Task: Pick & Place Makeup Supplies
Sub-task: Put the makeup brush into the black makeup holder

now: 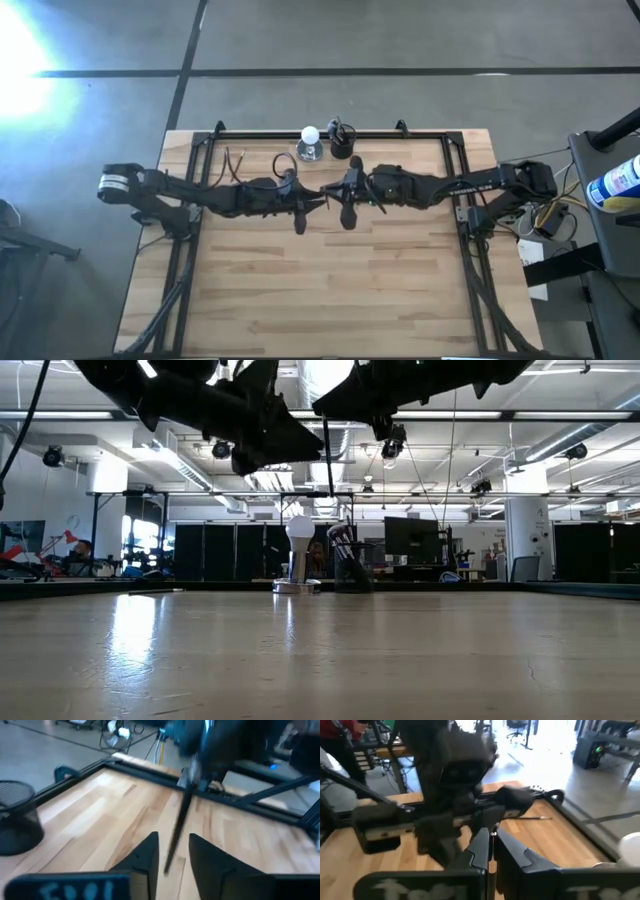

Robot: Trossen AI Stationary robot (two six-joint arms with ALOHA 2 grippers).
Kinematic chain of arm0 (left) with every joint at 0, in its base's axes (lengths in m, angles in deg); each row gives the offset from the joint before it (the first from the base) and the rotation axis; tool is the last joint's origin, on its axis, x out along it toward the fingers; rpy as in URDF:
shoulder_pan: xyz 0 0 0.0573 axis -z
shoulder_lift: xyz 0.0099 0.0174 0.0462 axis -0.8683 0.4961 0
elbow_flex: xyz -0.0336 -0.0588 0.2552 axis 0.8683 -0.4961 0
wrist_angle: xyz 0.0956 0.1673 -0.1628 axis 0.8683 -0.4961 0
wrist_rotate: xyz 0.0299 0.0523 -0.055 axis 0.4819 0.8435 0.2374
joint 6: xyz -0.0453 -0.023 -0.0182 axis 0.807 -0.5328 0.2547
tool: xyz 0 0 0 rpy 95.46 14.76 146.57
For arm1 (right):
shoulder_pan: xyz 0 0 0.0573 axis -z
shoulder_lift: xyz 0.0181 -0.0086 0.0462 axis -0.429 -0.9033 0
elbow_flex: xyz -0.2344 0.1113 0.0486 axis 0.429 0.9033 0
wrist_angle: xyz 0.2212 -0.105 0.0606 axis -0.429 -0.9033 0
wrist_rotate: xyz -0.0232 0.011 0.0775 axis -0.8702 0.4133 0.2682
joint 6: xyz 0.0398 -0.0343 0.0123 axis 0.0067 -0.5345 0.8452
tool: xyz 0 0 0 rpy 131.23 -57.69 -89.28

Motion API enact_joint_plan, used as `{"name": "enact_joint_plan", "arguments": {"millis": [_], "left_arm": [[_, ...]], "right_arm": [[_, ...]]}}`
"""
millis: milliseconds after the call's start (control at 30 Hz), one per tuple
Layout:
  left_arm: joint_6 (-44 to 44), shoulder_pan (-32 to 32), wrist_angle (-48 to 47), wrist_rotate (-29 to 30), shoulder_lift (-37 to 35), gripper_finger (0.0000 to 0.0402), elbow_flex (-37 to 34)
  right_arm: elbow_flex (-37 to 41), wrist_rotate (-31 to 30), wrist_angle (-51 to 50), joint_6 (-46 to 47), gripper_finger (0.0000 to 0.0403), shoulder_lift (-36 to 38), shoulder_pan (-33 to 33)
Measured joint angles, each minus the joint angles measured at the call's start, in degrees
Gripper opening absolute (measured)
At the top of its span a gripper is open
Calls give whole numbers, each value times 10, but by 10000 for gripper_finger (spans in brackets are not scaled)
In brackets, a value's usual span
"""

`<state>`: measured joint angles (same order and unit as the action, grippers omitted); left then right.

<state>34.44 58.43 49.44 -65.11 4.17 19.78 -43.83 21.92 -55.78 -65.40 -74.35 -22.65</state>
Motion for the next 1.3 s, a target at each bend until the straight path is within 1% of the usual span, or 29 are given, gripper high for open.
{"name": "enact_joint_plan", "arguments": {"millis": [67, 167, 267, 433, 567, 633, 733, 833, 1067, 1233, 1300], "left_arm": [[-5, -3, -22, 3, -7, 110, 0], [-8, -14, -64, 3, -23, 120, 0], [-9, -25, -93, 5, -40, 120, -4], [-10, -43, -92, 9, -67, 106, -27], [4, -58, -87, 10, -82, 93, -48], [6, -62, -86, 12, -85, 87, -55], [11, -65, -89, 11, -86, 81, -59], [13, -66, -86, 11, -86, 77, -62], [19, -67, -87, 9, -87, 75, -70], [27, -70, -88, 9, -87, 75, -75], [32, -72, -88, 9, -87, 75, -75]], "right_arm": [[0, -3, -8, -10, 14, 8, 16], [0, -7, -12, -29, 13, 19, 55], [-3, -7, -12, -49, 13, 23, 109], [-10, -5, 0, -81, 12, 10, 211], [-11, 40, 36, -75, 12, -13, 286], [-10, 56, 60, -72, 12, -33, 312], [-10, 71, 88, -71, 12, -74, 336], [-17, 96, 111, -62, 11, -120, 343], [-60, 99, 117, -69, 12, -211, 344], [-85, 98, 115, -72, 12, -236, 344], [-100, 98, 84, -66, 13, -236, 344]]}}
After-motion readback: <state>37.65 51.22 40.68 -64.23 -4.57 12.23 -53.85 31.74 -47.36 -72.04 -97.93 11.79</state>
